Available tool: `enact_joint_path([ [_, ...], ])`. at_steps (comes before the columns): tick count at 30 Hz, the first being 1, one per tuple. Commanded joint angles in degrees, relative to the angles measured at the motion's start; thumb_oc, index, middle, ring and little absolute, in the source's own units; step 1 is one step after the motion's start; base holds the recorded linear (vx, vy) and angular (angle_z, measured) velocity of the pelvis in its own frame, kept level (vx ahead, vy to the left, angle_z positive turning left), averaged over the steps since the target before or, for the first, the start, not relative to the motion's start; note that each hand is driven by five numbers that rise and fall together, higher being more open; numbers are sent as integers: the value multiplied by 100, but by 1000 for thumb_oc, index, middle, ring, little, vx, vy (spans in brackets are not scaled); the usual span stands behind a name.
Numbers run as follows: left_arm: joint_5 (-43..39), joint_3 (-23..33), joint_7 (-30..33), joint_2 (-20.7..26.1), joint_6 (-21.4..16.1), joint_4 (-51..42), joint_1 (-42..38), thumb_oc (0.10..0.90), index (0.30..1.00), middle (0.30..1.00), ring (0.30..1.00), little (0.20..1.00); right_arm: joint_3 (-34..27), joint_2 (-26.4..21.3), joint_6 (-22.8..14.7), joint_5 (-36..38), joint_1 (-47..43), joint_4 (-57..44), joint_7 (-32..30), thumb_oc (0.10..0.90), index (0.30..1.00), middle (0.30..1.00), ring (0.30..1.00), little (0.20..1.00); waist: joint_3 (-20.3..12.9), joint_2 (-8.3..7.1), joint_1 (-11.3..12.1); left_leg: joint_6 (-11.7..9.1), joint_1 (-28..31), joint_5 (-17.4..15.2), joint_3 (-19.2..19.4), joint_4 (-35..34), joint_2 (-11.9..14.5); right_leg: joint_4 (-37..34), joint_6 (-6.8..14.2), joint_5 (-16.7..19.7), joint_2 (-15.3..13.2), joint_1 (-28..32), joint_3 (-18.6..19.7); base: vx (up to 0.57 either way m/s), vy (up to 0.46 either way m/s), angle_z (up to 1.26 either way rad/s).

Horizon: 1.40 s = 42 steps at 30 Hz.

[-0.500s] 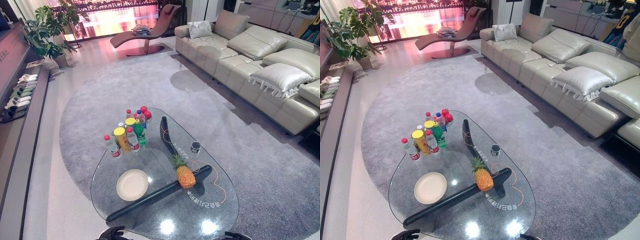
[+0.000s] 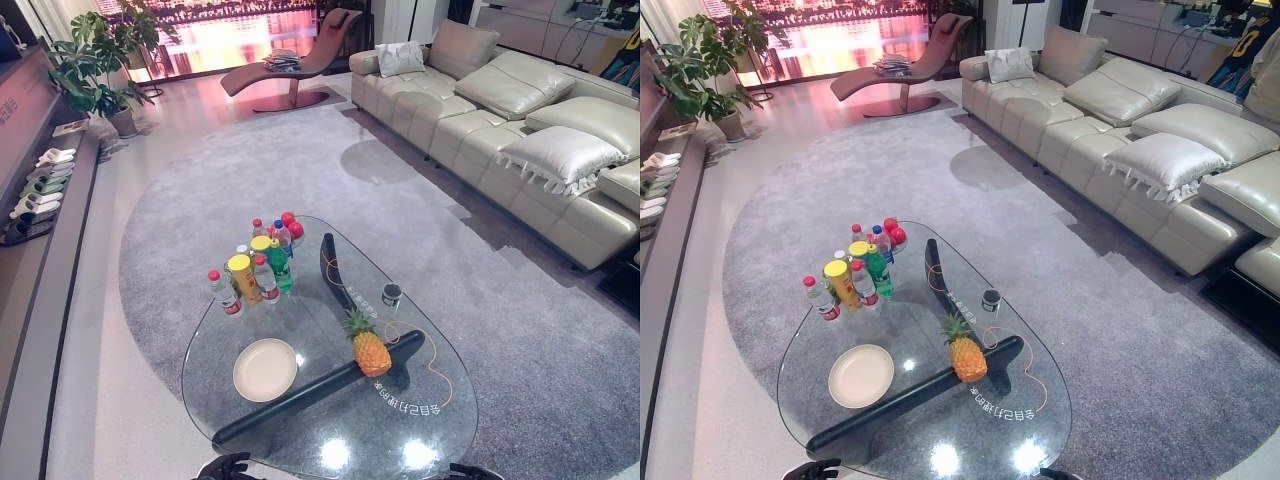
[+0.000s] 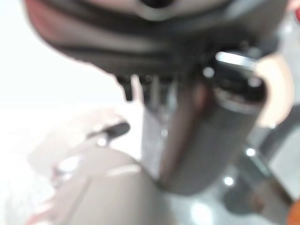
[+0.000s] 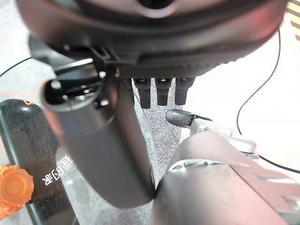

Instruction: Pick up the fruit to the plate

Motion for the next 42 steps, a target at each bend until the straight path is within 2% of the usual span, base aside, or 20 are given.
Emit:
enact_joint_path([
  [1,183,-149,-104,85,-51,351,-357,800,900,900,900,900,161,28,45,-190,-181,327,-46,800,900,900,900,900,270,-85,93,25,-104,189,41,29,424,71,168,367,-459,71,-80,0,0,0],
  [21,123,-144,-60,93,-50,351,-339,800,900,900,900,900,149,-6,61,-215,-176,324,-62,800,900,900,900,900,307,-82,105,24,-119,190,27,29,429,69,155,352,-445,65,-91,0,0,0],
  [26,29,-117,-46,166,22,322,-338,800,900,900,900,900,166,-89,179,-202,-174,246,-41,800,900,900,900,900,427,-83,108,13,-183,227,-17,29,443,110,145,341,-412,-14,-48,26,-8,0],
  [33,-395,-152,-2,133,17,193,-454,800,900,900,900,900,206,-178,220,-291,-341,302,-65,800,900,900,900,900,833,34,129,60,-564,254,-136,29,336,38,134,478,-446,-388,53,-50,6,-2],
  [35,-557,-133,-15,137,-65,128,-463,800,900,900,900,900,240,-188,199,-273,-370,296,-120,800,900,900,900,900,1058,74,129,66,-791,279,-202,29,264,24,144,545,-462,-603,93,-67,21,5],
  [37,-599,-136,-23,138,-71,120,-477,800,900,900,900,900,246,-192,202,-270,-385,293,-131,800,900,900,900,900,1094,81,127,66,-833,287,-217,29,253,26,144,556,-463,-645,100,-101,28,4],
  [38,-961,-136,-263,149,-242,27,-597,800,900,900,900,900,272,-296,250,-183,-569,260,-176,800,900,900,900,900,1386,141,112,68,-1127,361,-298,29,169,48,134,644,-471,-960,186,-216,66,4],
  [40,-1519,-131,-536,137,-317,-143,-780,800,900,900,900,900,275,-441,294,-54,-814,215,-166,800,900,900,900,900,1705,185,120,86,-1369,411,-385,29,98,95,102,705,-467,-1237,282,-199,58,8],
  [42,-1785,-118,-674,158,-360,-246,-869,800,900,900,900,900,275,-502,297,17,-913,171,-168,800,900,900,900,900,1879,198,134,107,-1477,415,-431,29,58,137,99,710,-482,-1352,319,-101,26,6],
])
